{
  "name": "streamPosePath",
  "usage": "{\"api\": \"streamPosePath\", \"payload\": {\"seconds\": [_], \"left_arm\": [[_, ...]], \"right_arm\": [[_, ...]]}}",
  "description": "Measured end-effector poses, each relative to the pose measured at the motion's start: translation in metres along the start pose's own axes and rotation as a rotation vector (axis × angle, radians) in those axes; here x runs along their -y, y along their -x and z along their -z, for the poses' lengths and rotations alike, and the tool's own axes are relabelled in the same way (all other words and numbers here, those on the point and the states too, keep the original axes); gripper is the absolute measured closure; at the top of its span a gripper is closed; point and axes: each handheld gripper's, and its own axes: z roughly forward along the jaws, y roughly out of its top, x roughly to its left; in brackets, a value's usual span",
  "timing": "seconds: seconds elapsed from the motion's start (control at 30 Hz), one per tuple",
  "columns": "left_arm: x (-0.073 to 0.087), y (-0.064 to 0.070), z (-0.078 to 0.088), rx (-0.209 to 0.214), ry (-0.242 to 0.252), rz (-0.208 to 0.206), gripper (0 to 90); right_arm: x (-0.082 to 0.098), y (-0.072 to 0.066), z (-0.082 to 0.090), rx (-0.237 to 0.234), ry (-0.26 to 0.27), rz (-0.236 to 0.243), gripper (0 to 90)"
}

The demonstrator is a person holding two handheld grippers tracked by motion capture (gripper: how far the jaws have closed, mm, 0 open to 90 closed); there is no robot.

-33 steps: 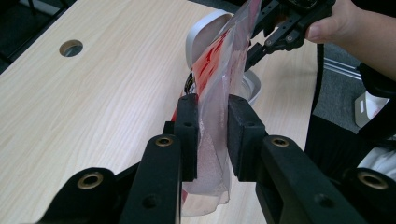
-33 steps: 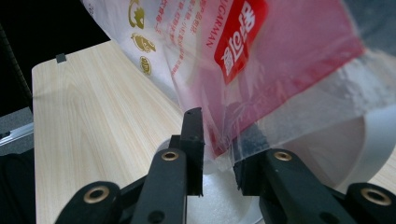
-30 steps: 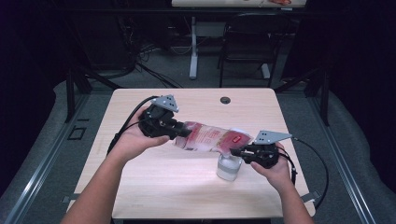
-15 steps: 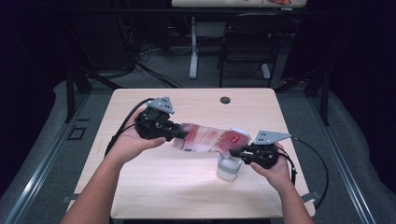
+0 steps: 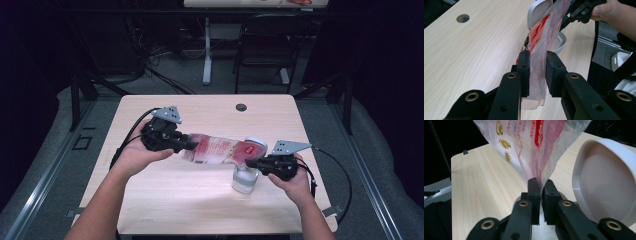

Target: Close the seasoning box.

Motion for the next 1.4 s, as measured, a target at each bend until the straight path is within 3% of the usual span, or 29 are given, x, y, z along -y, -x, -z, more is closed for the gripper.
{"api": "streamPosePath", "payload": {"seconds": [0.77,1.4], "left_arm": [[0.019,-0.005,-0.003,0.006,0.027,0.029,74.0],[0.054,-0.015,-0.007,0.02,0.071,0.095,73.4]], "right_arm": [[-0.008,-0.005,0.007,-0.007,-0.004,0.037,89.3],[-0.02,-0.009,0.006,-0.029,0.03,0.035,89.5]]}}
